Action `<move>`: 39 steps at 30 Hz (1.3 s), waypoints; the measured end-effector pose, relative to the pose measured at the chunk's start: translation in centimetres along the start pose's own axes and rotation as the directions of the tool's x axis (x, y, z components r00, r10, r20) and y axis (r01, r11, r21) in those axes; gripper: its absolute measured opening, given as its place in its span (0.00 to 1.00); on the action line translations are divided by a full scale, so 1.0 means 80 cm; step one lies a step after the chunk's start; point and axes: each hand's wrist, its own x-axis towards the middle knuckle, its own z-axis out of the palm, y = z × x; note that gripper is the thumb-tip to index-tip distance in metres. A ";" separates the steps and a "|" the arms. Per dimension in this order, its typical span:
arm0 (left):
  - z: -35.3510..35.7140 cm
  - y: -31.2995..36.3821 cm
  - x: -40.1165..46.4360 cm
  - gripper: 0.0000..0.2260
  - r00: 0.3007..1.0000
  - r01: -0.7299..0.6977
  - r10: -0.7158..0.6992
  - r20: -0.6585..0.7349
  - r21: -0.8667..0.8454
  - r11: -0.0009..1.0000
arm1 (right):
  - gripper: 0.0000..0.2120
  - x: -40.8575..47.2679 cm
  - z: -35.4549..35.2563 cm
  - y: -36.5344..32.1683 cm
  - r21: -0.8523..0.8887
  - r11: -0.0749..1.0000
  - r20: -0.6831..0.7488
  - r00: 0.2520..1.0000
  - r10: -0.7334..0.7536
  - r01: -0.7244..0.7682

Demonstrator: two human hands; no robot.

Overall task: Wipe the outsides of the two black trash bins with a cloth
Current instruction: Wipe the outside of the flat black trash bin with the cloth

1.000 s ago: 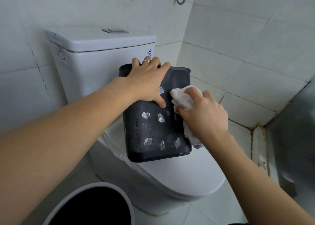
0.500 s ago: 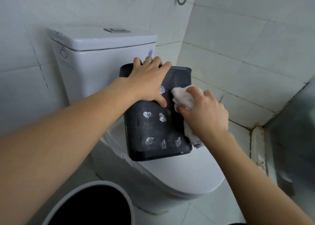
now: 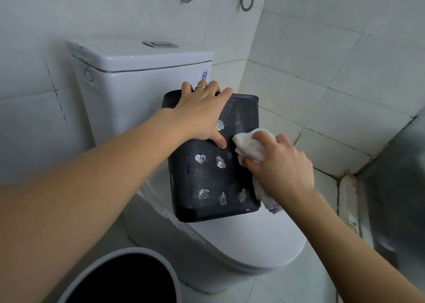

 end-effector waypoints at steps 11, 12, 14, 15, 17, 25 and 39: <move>0.001 0.000 0.003 0.50 1.000 -0.011 0.011 0.000 0.003 1.000 | 0.17 -0.017 0.001 0.004 -0.099 0.994 -0.009 0.999 -0.050 0.049; 0.001 0.001 0.003 0.50 1.000 -0.012 0.012 -0.001 0.004 1.000 | 0.16 -0.024 0.003 0.006 -0.107 0.992 0.000 0.998 -0.060 0.060; 0.001 0.001 0.002 0.50 1.000 -0.014 0.014 -0.004 0.006 1.000 | 0.15 -0.027 0.000 0.007 -0.121 0.990 0.009 0.997 -0.073 0.074; 0.001 0.001 0.002 0.50 1.000 -0.010 0.010 -0.005 0.004 1.000 | 0.16 -0.023 -0.003 0.006 -0.121 0.990 0.026 0.997 -0.072 0.075; 0.000 0.003 0.001 0.49 1.000 -0.003 0.003 0.000 0.001 1.000 | 0.17 -0.005 -0.009 0.003 -0.088 0.995 0.025 0.998 -0.053 0.055; 0.000 0.002 0.002 0.50 1.000 -0.018 0.018 -0.002 0.010 1.000 | 0.16 0.034 -0.019 -0.015 -0.066 0.998 -0.052 0.999 0.002 -0.005; 0.004 -0.004 0.008 0.49 1.000 0.007 -0.007 0.030 -0.024 1.000 | 0.19 0.000 -0.001 0.004 0.043 0.998 0.021 0.999 0.038 -0.039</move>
